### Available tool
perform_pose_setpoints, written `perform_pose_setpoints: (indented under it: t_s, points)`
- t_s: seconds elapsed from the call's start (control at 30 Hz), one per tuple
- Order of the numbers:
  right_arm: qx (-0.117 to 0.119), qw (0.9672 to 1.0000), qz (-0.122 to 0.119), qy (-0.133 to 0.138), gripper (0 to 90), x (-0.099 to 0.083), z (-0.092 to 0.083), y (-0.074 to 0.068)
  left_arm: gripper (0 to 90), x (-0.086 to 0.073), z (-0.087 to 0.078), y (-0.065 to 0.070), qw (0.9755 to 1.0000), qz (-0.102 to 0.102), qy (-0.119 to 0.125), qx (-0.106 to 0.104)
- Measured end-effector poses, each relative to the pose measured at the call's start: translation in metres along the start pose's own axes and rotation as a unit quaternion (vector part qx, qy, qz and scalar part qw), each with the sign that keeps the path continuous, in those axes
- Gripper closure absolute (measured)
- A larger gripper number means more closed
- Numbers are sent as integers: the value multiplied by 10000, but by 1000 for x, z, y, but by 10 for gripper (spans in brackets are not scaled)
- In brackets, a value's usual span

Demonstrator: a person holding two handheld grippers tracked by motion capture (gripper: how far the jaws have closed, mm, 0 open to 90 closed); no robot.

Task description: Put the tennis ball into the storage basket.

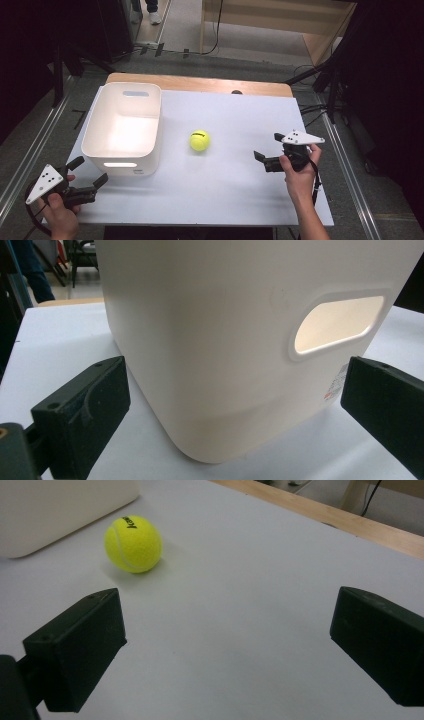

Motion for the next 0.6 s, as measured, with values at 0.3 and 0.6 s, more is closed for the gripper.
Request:
perform_pose_setpoints:
  t_s: [0.3,0.6]
  points:
    - [97,9998,-93,-149,0,10,11,-3,0,0,0,0,10000,0,1,-9]
    - [213,9992,-185,-274,0,20,22,-6,0,0,0,0,10000,-5,6,-17]
Point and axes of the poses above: each handheld gripper's, and its own axes: z roughly forward along the jaws, x roughly out of its top, y roughly to its right, the point moved 2 cm from there along z, roughly forward along the jaws, and after that the axes turned 4 degrees about x, right-handed, at the moved point
